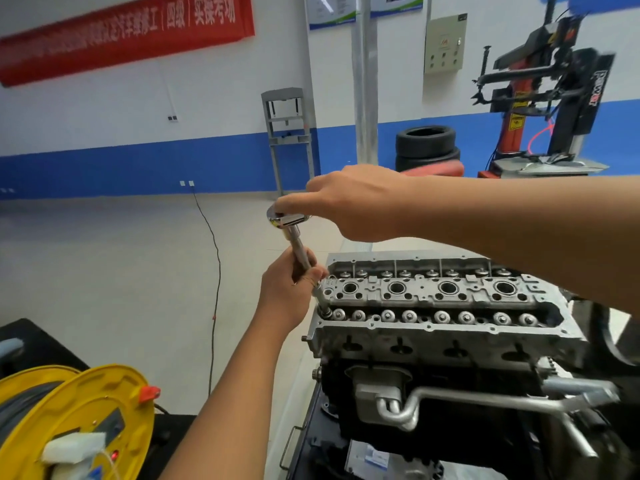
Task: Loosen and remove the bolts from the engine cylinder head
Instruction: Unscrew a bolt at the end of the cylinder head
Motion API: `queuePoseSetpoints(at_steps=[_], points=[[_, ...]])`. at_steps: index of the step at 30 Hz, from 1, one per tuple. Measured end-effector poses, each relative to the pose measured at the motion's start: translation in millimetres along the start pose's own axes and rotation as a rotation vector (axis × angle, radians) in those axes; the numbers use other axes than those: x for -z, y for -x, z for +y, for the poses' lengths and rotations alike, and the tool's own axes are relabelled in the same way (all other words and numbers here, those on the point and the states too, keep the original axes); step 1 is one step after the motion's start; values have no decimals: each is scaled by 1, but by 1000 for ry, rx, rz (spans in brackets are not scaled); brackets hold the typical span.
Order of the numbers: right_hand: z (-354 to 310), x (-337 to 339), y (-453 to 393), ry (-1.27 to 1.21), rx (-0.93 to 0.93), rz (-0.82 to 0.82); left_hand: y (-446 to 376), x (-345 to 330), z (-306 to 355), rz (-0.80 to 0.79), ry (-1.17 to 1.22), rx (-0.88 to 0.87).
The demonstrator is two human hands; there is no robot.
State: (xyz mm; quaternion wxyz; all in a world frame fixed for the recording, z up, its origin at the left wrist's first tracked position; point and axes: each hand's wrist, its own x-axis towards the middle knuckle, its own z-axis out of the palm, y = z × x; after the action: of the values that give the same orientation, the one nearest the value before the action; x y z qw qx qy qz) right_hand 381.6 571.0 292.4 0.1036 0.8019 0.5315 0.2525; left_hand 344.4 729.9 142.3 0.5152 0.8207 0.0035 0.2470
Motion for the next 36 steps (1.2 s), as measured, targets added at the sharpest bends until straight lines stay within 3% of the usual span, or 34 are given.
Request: queuePoseSetpoints(at_steps=[3, 10, 22, 33, 34, 36], points=[[1, 1, -2, 60, -9, 69, 1, -1, -1, 13, 6, 2], [2, -20, 3, -57, -261, 168, -7, -8, 4, 33, 2, 39], [2, -55, 15, -36, -490, 331, -16, -25, 1, 47, 6, 25], [8, -34, -2, -2, -276, 235, -15, -19, 10, 17, -36, 50], [7, -32, -1, 37, -256, 263, -15, -19, 10, 22, -37, 47], [19, -21, 0, -13, -353, 504, -15, -20, 6, 38, -12, 45]])
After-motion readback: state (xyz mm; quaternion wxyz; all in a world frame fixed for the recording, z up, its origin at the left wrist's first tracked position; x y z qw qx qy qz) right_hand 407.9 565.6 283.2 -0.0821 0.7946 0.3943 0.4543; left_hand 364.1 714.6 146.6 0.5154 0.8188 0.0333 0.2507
